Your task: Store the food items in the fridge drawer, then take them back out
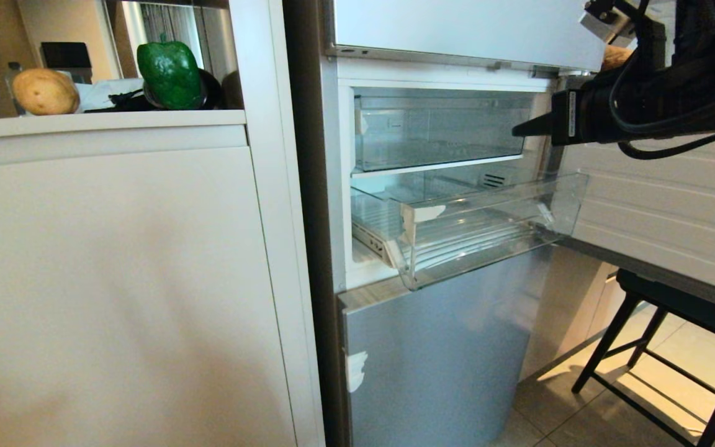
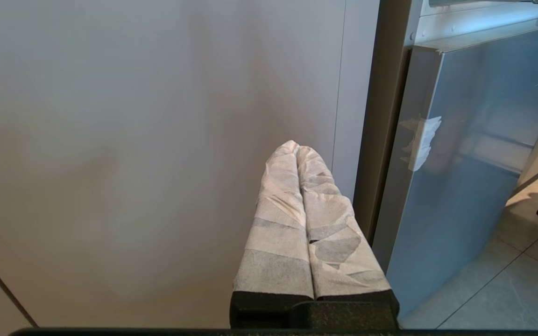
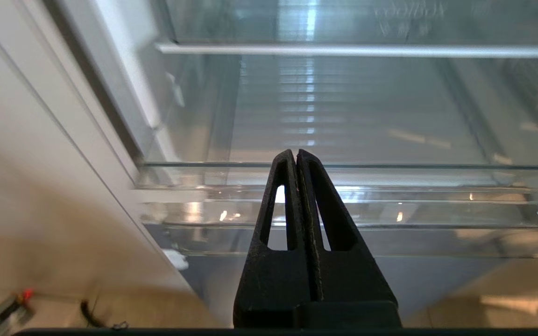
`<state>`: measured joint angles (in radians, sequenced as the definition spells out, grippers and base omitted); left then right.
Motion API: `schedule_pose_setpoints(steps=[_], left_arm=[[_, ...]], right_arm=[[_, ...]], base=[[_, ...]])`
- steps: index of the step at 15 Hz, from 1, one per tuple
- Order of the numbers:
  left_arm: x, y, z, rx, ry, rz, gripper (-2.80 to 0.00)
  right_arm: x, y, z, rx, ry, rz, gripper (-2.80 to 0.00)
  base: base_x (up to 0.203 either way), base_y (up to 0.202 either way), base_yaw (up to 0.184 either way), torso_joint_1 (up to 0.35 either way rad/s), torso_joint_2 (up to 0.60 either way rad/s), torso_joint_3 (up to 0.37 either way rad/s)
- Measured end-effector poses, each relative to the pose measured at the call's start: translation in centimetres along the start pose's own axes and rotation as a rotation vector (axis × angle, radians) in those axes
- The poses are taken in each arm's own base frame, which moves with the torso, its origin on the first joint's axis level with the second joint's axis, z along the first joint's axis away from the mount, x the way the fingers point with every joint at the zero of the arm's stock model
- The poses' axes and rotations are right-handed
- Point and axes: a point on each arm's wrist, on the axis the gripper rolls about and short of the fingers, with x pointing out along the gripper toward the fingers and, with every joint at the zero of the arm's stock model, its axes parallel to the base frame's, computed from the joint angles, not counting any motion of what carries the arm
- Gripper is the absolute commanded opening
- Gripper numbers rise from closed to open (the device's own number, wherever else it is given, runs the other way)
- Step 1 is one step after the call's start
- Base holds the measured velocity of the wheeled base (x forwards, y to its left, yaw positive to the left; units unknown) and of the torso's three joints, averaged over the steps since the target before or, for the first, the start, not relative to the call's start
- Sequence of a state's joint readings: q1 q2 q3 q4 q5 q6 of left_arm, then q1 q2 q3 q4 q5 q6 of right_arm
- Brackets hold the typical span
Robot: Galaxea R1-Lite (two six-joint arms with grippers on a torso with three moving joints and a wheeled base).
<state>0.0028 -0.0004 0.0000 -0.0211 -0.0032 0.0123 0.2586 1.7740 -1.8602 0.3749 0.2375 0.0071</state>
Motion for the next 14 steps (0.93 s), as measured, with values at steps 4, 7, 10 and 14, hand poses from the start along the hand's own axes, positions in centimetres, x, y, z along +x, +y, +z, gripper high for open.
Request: schedule_pose_setpoints(steps=[4,7,10,14], left_arm=[[0.0,0.0,0.0,0.0,0.0,0.0,-2.8],[0.0,0.0,0.0,0.0,0.0,0.0,-2.8],[0.0,0.0,0.0,0.0,0.0,0.0,-2.8],[0.0,0.0,0.0,0.0,0.0,0.0,-2.8]], right_arm=[[3.9,-2.7,-1.6,-0.016,0.106,-0.003,-2.8],[5.9,-3.3,-2.5,-0.008,0.116,0.061,-2.8],[5.6,-3.2,-2.5,-0.005,0.119,0.059,-2.8],[3.0,-2.8,-1.4,-0.034,0.086,-0.067,-2.8]], base=[[0.0,0.0,0.0,0.0,0.0,0.0],[0.0,0.0,0.0,0.0,0.0,0.0],[0.0,0.0,0.0,0.0,0.0,0.0],[0.0,0.0,0.0,0.0,0.0,0.0]])
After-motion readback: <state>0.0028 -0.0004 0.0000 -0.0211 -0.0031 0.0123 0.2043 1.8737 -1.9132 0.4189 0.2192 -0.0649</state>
